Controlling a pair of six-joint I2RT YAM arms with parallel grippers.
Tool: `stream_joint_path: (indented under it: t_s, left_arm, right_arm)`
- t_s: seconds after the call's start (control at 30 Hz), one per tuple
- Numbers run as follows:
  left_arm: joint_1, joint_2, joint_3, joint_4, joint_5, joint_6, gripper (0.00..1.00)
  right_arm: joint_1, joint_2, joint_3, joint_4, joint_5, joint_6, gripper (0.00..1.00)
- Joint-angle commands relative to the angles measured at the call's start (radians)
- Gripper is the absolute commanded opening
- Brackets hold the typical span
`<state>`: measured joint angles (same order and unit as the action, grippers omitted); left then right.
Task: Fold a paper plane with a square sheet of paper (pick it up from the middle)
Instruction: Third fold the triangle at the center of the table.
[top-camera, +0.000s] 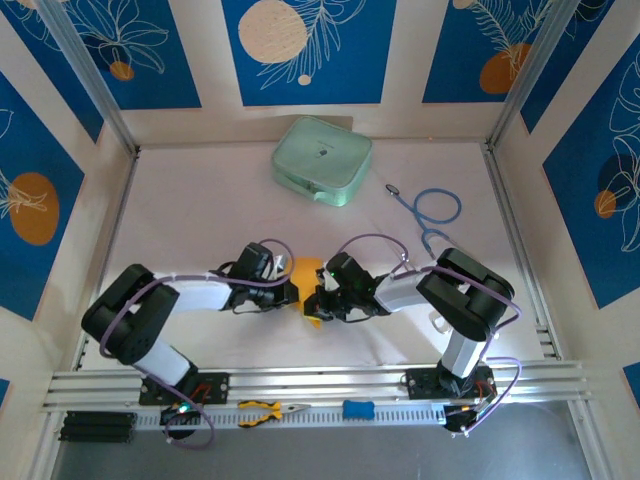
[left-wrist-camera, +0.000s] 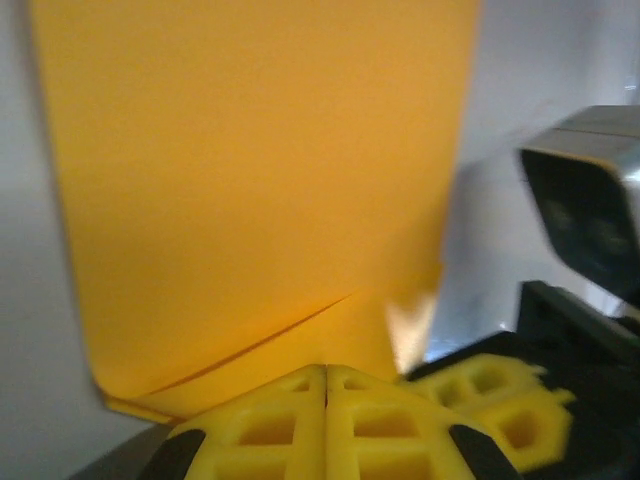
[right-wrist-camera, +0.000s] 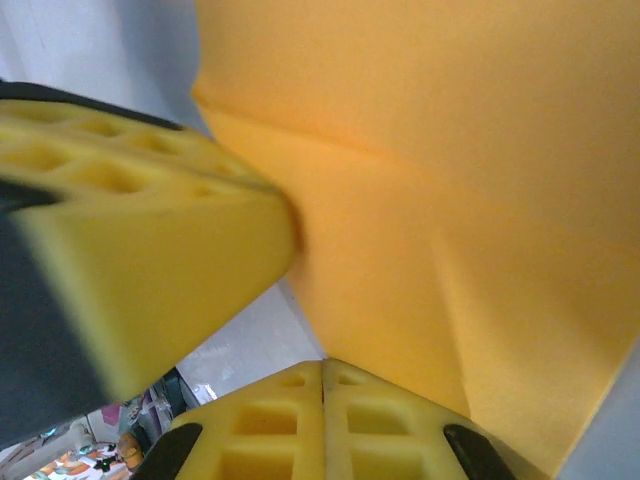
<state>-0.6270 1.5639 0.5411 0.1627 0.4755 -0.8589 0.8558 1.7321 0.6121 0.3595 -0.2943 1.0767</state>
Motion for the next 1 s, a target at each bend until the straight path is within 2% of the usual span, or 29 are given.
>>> stream_joint_path:
  t_s: [0.0,0.17,0.47,0.67,0.97]
  left_arm:
    - [0.000,0.025,-0.007,-0.007,-0.058,-0.004,0.01]
    - [0.042,0.016,-0.019,-0.027,-0.086,0.010,0.00]
    - [0.138,-0.001,0.007,-0.084,-0.057,0.051,0.01]
    - [0.203,-0.021,0.045,-0.217,-0.078,0.095,0.01]
    - [0.205,-0.130,0.062,-0.235,-0.018,0.092,0.04]
  right_arm:
    - [0.001,0.045,-0.043,-0.088,0.009,0.021,0.00]
    - [0.011,0.051,-0.043,-0.120,0.029,0.016,0.00]
    - [0.012,0.054,-0.046,-0.112,0.020,0.011,0.00]
    - [0.012,0.055,-0.047,-0.106,0.003,0.002,0.00]
    - [-0.002,0.051,-0.038,-0.126,-0.038,-0.044,0.00]
